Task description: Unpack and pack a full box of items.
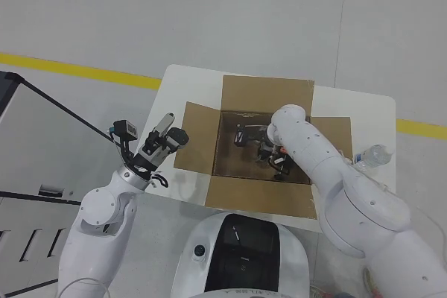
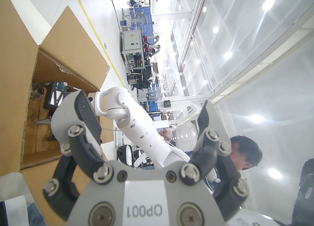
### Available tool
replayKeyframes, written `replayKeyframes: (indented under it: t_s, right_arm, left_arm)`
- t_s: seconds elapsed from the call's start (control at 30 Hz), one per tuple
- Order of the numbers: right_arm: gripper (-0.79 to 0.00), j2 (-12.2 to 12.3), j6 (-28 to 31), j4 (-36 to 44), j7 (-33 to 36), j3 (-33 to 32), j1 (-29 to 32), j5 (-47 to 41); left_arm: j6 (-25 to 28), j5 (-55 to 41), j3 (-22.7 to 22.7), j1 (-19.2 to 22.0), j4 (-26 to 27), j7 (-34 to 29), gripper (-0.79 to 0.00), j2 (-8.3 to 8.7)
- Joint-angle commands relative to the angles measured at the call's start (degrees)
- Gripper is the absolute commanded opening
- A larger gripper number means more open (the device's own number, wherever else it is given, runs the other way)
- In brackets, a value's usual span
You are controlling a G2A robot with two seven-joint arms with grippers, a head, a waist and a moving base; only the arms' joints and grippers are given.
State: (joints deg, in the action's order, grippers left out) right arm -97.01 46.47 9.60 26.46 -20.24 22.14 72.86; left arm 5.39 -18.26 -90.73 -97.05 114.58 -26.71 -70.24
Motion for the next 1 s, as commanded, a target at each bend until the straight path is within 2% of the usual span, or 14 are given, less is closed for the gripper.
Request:
replayKeyframes:
  t_s: [0.0,0.13,0.27,0.33,0.4,0.73,0.87,0.97]
  right_arm:
    - [-0.022,-0.12,-0.08,-0.06,0.35,0.00,0.02,0.08]
    - [-0.065,-0.41,-0.19,-0.13,1.39,0.11,-0.13,0.54]
    - [-0.111,-0.69,-3.03,-0.27,1.84,0.24,-0.11,1.24]
    - [-0.194,-0.78,-4.97,-0.25,1.59,0.38,-0.05,1.85]
    - [-0.228,-0.91,-6.26,-0.28,1.95,0.46,0.38,2.14]
    - [-0.197,-0.98,-5.36,-0.56,2.21,0.40,0.67,2.01]
    - [-0.197,-1.07,-1.98,0.00,0.78,-0.20,1.31,0.38]
    - [-0.225,-1.08,0.64,-0.10,-0.57,-0.51,1.11,-0.21]
  left_arm:
    - [0.00,0.00,0.00,0.00,0.00,0.00,0.000,0.00]
    - [0.00,0.00,0.00,0.00,0.00,0.00,0.000,0.00]
    - [0.00,0.00,0.00,0.00,0.00,0.00,0.000,0.00]
    - [0.00,0.00,0.00,0.00,0.00,0.00,0.000,0.00]
    - [0.00,0.00,0.00,0.00,0.00,0.00,0.000,0.00]
    - [0.00,0.00,0.00,0.00,0.00,0.00,0.000,0.00]
    - [0.00,0.00,0.00,0.00,0.00,0.00,0.000,0.00]
    - [0.00,0.00,0.00,0.00,0.00,0.00,0.000,0.00]
